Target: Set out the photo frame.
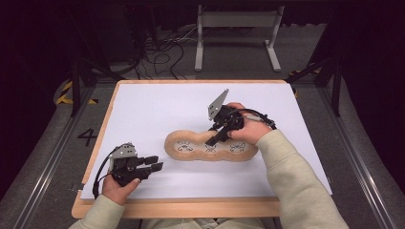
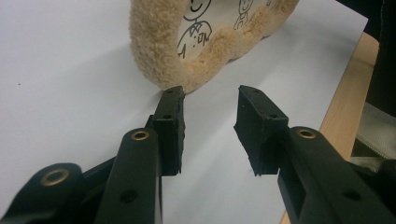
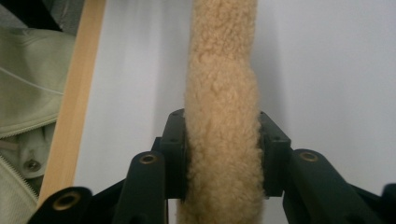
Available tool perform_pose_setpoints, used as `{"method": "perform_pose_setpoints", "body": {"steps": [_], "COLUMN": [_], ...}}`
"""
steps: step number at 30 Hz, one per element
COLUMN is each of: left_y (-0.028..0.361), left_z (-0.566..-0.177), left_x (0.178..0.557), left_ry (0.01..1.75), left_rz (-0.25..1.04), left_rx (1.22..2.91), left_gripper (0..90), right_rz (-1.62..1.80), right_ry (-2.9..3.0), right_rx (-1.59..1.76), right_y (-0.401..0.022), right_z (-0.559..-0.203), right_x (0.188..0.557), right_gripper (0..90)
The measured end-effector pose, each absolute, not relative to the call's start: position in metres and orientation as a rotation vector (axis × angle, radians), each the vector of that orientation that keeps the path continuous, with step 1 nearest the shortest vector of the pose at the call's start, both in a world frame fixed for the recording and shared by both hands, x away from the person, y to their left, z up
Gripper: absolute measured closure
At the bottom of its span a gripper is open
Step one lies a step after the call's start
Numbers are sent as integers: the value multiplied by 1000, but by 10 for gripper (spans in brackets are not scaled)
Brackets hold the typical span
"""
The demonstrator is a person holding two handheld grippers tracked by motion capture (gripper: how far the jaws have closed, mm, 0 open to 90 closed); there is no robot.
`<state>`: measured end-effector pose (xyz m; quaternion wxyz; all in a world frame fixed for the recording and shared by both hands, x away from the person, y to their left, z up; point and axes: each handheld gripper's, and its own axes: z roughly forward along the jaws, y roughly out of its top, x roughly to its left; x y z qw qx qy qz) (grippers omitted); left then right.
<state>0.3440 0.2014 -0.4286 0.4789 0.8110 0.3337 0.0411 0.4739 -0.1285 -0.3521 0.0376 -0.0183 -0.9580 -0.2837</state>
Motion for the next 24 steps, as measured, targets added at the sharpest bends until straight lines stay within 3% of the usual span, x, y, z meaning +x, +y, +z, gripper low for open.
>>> {"method": "perform_pose_setpoints", "body": {"steps": [4, 9, 16, 22, 24], "left_y": [200, 199, 199, 203, 204], "left_z": [-429, -429, -429, -427, -426], "left_x": [344, 345, 347, 344, 342], "left_ry": [807, 808, 809, 819, 837], "left_rz": [97, 94, 97, 151, 191], "left_rx": [1989, 1990, 1982, 1957, 1937], "left_gripper": [621, 619, 600, 526, 464], "right_rz": [-873, -897, -932, -991, -1051], "right_ry": [-2959, -3008, -3064, -3129, -3149], "right_rx": [-110, -206, -272, -308, -379], "right_y": [-128, -130, -135, -145, -158], "right_z": [-351, -351, -344, -329, -321], "right_x": [475, 477, 468, 453, 443], "right_gripper": [533, 303, 193, 190, 189]}}
